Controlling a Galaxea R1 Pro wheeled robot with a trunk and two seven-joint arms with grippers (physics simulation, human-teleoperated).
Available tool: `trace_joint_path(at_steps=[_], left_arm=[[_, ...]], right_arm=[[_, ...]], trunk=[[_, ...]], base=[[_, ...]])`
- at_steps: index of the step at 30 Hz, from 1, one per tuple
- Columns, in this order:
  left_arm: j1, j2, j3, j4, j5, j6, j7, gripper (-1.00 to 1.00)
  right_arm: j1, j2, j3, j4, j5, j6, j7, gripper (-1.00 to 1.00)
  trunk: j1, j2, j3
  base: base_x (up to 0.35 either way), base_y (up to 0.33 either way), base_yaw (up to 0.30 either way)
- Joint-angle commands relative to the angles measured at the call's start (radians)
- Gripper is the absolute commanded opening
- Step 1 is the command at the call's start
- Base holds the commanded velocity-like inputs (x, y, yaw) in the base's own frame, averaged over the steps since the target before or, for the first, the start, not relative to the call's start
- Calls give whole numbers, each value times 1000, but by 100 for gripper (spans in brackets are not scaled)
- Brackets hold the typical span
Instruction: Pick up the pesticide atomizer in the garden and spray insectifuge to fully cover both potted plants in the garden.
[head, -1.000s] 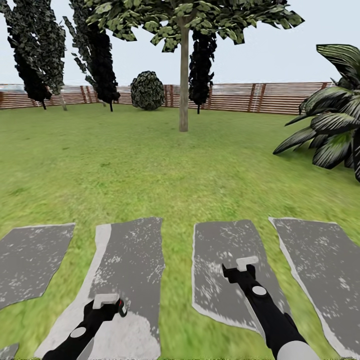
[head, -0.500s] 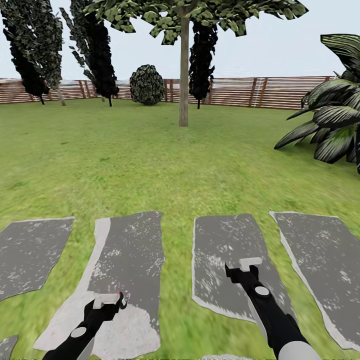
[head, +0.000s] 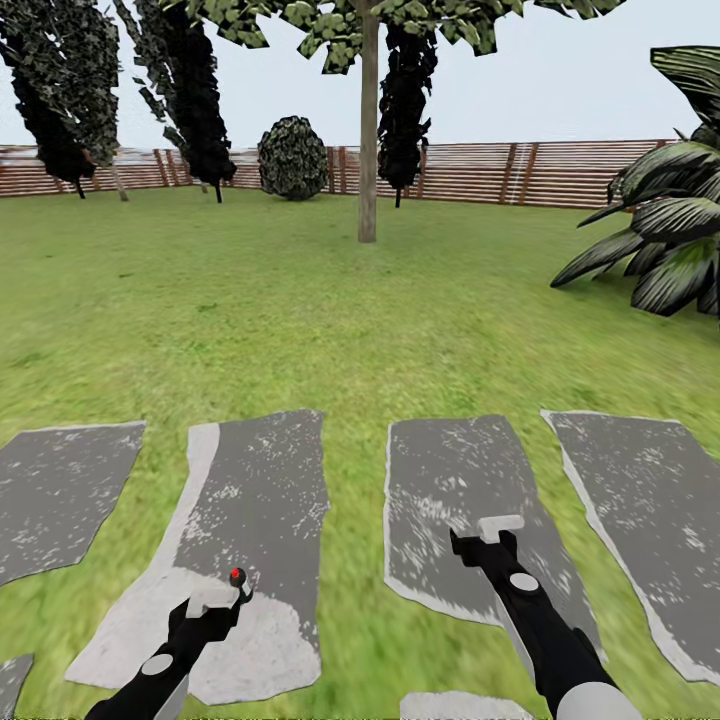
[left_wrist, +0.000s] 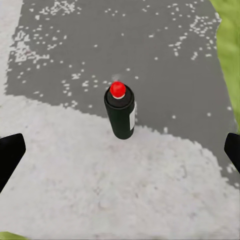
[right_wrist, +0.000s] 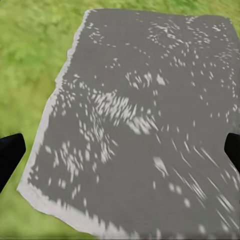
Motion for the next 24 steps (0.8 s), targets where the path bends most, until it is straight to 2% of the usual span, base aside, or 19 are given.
trace_joint_path(at_steps=[1, 10, 24], left_arm=[[-1, 0, -1, 1, 4, -3, -1, 100], [-1, 0, -1, 1, 4, -3, -1, 100], [-1, 0, -1, 1, 4, -3, -1, 100]], right_arm=[[0, 0, -2, -2, 10, 6, 2, 100], [0, 0, -2, -2, 11, 7, 2, 100], [0, 0, -2, -1, 12, 7, 2, 100]], trunk=[[4, -8, -6], [38, -71, -48], [44, -74, -116]], base=[[0, 0, 0], [0, 0, 0], [0, 0, 0]])
